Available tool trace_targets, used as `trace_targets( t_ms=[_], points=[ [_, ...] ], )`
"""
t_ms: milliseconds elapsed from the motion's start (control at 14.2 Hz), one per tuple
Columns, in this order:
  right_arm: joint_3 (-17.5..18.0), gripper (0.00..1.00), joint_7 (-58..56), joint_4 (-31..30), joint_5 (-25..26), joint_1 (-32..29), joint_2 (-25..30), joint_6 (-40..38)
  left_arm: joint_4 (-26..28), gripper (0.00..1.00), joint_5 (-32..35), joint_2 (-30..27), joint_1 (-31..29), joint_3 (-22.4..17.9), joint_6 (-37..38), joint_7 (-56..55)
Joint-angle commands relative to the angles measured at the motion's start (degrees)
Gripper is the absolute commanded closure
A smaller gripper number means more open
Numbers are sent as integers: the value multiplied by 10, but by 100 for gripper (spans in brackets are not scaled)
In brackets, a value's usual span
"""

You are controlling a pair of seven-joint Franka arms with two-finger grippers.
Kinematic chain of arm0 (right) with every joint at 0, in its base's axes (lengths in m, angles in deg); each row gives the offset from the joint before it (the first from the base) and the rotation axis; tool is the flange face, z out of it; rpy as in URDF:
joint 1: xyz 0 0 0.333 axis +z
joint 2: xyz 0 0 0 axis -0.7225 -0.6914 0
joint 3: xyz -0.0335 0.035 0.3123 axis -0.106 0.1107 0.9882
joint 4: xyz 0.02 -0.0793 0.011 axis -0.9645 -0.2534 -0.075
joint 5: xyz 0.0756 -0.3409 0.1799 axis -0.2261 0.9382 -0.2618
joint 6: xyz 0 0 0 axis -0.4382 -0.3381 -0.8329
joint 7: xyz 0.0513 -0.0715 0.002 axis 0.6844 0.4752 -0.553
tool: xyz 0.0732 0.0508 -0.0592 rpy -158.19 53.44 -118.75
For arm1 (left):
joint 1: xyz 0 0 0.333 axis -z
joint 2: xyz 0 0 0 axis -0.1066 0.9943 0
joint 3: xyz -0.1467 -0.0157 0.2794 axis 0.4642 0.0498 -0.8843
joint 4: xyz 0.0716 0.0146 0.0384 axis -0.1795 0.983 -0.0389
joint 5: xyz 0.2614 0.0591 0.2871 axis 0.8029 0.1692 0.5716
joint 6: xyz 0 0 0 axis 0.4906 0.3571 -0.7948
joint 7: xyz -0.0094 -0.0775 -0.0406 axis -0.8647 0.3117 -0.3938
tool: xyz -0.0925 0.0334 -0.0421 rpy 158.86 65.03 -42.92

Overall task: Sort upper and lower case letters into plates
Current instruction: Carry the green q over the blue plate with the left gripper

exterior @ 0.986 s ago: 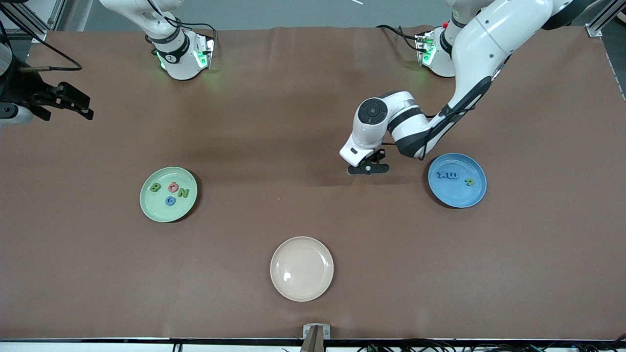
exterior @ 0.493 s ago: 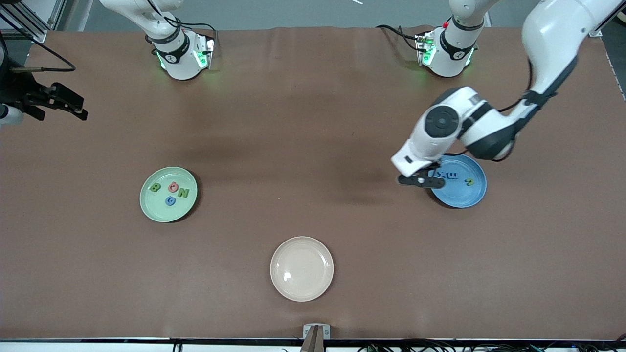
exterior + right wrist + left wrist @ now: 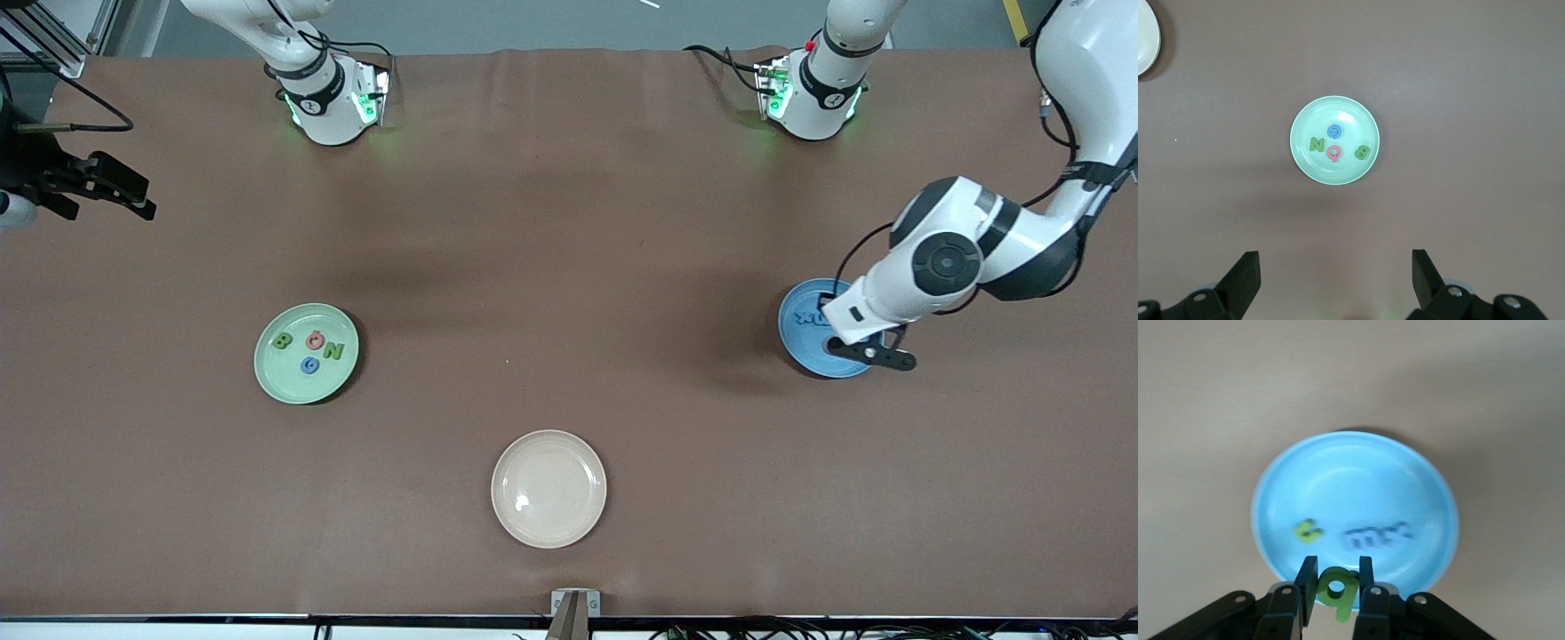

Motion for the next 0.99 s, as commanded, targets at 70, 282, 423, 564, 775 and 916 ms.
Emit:
trace_targets(
  t_ms=[70,282,423,564,775,916],
  points=[
    [5,0,-2,-23,-2,-9,19,1,9,94,45,20,7,-19,-43,2],
    [5,0,-2,-26,-6,-8,19,-8,27,94,48,31,9,-65,-118,3],
    [6,0,-1,-27,-7,-7,20,-10,31,94,62,36,16,-78,-140,3],
    [6,0,-1,-27,-8,-7,20,-11,31,94,77,48,18,-85,-142,3],
    [6,0,-1,-27,-8,-7,20,-11,31,94,84,55,41,-108,-162,-3],
    [6,0,-1,-27,-8,-8,19,-10,34,93,85,54,68,-136,-185,-8]
  ],
)
